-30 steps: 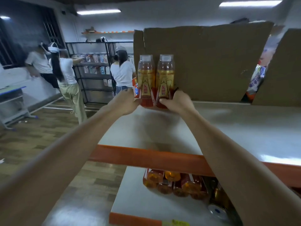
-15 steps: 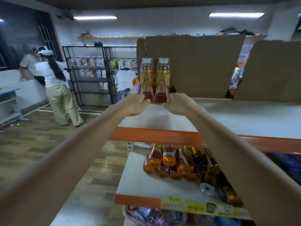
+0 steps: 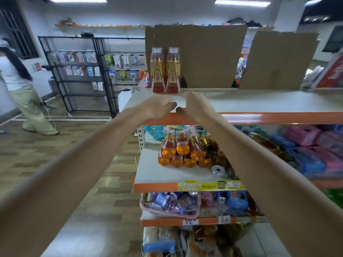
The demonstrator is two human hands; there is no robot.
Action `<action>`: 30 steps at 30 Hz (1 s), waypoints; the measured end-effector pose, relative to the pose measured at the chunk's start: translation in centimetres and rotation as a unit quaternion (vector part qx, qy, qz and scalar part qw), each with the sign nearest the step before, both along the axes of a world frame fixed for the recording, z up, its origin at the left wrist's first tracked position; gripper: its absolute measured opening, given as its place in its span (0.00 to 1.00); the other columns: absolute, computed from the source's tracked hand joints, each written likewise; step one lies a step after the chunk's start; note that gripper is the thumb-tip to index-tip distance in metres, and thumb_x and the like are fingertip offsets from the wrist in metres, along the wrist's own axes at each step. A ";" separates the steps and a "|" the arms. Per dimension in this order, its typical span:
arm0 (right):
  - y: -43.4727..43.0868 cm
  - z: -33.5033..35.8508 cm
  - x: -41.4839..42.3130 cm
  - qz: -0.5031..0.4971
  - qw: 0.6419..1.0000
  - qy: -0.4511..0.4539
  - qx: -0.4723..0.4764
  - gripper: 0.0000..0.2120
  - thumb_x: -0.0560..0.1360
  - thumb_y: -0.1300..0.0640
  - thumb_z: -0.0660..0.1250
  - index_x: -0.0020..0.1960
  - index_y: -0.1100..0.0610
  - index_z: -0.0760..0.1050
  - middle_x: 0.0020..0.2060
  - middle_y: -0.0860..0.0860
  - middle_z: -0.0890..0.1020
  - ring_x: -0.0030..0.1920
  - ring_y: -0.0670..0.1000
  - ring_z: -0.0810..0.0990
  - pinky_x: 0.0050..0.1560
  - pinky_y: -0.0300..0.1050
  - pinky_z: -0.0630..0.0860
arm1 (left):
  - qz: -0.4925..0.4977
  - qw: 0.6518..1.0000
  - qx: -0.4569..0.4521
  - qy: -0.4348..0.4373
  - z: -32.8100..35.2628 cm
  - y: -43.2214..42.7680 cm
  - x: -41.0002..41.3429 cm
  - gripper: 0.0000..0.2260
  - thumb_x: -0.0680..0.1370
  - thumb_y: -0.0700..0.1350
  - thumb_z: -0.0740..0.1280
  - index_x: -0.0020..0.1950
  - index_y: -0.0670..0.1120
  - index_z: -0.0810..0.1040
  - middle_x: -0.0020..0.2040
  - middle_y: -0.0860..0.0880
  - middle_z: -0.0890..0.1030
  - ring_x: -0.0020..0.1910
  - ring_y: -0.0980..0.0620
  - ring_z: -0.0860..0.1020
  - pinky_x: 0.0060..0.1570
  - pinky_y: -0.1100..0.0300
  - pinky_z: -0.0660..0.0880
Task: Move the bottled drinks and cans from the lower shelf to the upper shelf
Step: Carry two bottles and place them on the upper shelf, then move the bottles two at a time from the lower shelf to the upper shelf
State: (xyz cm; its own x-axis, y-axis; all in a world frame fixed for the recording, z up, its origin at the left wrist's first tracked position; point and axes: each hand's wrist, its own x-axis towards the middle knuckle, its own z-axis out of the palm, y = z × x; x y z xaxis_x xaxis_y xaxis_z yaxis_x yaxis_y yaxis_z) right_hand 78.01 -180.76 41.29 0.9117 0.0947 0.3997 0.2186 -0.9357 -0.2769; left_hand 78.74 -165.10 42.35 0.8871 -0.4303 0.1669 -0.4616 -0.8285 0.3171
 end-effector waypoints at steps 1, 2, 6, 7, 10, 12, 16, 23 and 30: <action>0.0 -0.3 -0.5 0.003 1.000 -0.006 0.000 0.12 0.76 0.57 0.68 0.57 0.63 0.77 0.51 0.58 0.83 0.48 0.59 0.81 0.50 0.55 0.80 | -0.011 1.000 -0.002 0.008 0.0 -0.3 -0.9 0.17 0.85 0.51 0.51 0.63 0.43 0.73 0.64 0.41 0.75 0.61 0.45 0.73 0.56 0.55 0.66; 0.1 -0.6 -1.2 0.005 1.000 -0.012 0.004 0.12 0.76 0.58 0.68 0.57 0.63 0.77 0.51 0.58 0.83 0.48 0.59 0.81 0.51 0.55 0.80 | -0.019 1.000 -0.003 0.017 -0.2 -0.4 -1.7 0.17 0.85 0.51 0.51 0.62 0.42 0.73 0.64 0.41 0.76 0.61 0.44 0.73 0.56 0.55 0.65; -0.2 -2.4 -3.4 0.033 0.998 -0.038 0.026 0.12 0.75 0.55 0.70 0.53 0.62 0.79 0.43 0.55 0.83 0.41 0.56 0.81 0.44 0.53 0.81 | -0.051 0.997 -0.030 0.043 -1.7 -0.4 -4.1 0.19 0.85 0.52 0.51 0.64 0.44 0.75 0.64 0.44 0.77 0.62 0.46 0.74 0.64 0.51 0.68; -0.3 -3.0 -3.8 0.038 0.998 -0.038 0.030 0.10 0.75 0.56 0.69 0.51 0.62 0.79 0.41 0.55 0.83 0.40 0.55 0.81 0.44 0.53 0.81 | -0.063 0.996 -0.044 0.054 -2.1 -0.5 -4.6 0.19 0.85 0.52 0.51 0.66 0.45 0.75 0.64 0.45 0.77 0.63 0.47 0.74 0.66 0.49 0.68; -1.0 -5.5 -4.8 0.042 0.998 -0.014 0.032 0.06 0.75 0.59 0.68 0.51 0.60 0.79 0.42 0.53 0.83 0.41 0.54 0.81 0.43 0.52 0.82 | -0.070 0.994 -0.055 0.066 -3.9 -0.8 -6.0 0.18 0.85 0.51 0.52 0.68 0.46 0.74 0.65 0.46 0.77 0.64 0.47 0.73 0.66 0.52 0.68; -1.4 -7.6 -5.0 0.036 0.999 0.004 0.024 0.05 0.74 0.58 0.68 0.48 0.60 0.79 0.40 0.53 0.82 0.39 0.54 0.80 0.38 0.51 0.80 | -0.052 0.996 -0.039 0.064 -5.6 -1.1 -6.4 0.18 0.85 0.50 0.51 0.69 0.45 0.73 0.67 0.45 0.75 0.66 0.46 0.72 0.63 0.54 0.66; -2.6 -12.4 -4.6 0.001 0.997 0.073 -0.028 0.02 0.73 0.59 0.63 0.43 0.56 0.70 0.33 0.50 0.74 0.33 0.54 0.73 0.25 0.41 0.62 | -0.028 0.994 0.018 0.106 -9.9 -1.6 -5.9 0.17 0.85 0.50 0.51 0.58 0.41 0.74 0.55 0.44 0.76 0.59 0.44 0.74 0.50 0.56 0.66; -4.6 -18.6 -1.5 -0.035 0.976 0.209 0.050 0.07 0.75 0.51 0.65 0.49 0.55 0.76 0.42 0.51 0.81 0.41 0.54 0.80 0.35 0.43 0.70 | 0.038 0.984 0.066 0.159 -16.3 -2.7 -2.2 0.19 0.84 0.50 0.52 0.68 0.40 0.71 0.64 0.37 0.76 0.54 0.43 0.74 0.50 0.55 0.69; -7.3 -21.1 4.1 -0.040 0.970 0.197 0.136 0.08 0.73 0.60 0.66 0.51 0.58 0.76 0.43 0.55 0.83 0.43 0.55 0.82 0.44 0.53 0.82 | 0.122 0.972 0.004 0.201 -20.5 -4.4 4.6 0.10 0.83 0.45 0.55 0.51 0.40 0.71 0.44 0.41 0.74 0.42 0.44 0.73 0.36 0.56 0.64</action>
State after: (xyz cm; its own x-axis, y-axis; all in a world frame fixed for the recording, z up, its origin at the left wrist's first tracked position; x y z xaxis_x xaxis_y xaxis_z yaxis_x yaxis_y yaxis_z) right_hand 82.10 -188.03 20.15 0.9989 -0.0434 0.0189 -0.0253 -0.8261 -0.5630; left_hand 83.29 -169.47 21.81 0.9557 -0.1992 -0.2166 -0.0916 -0.9008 0.4246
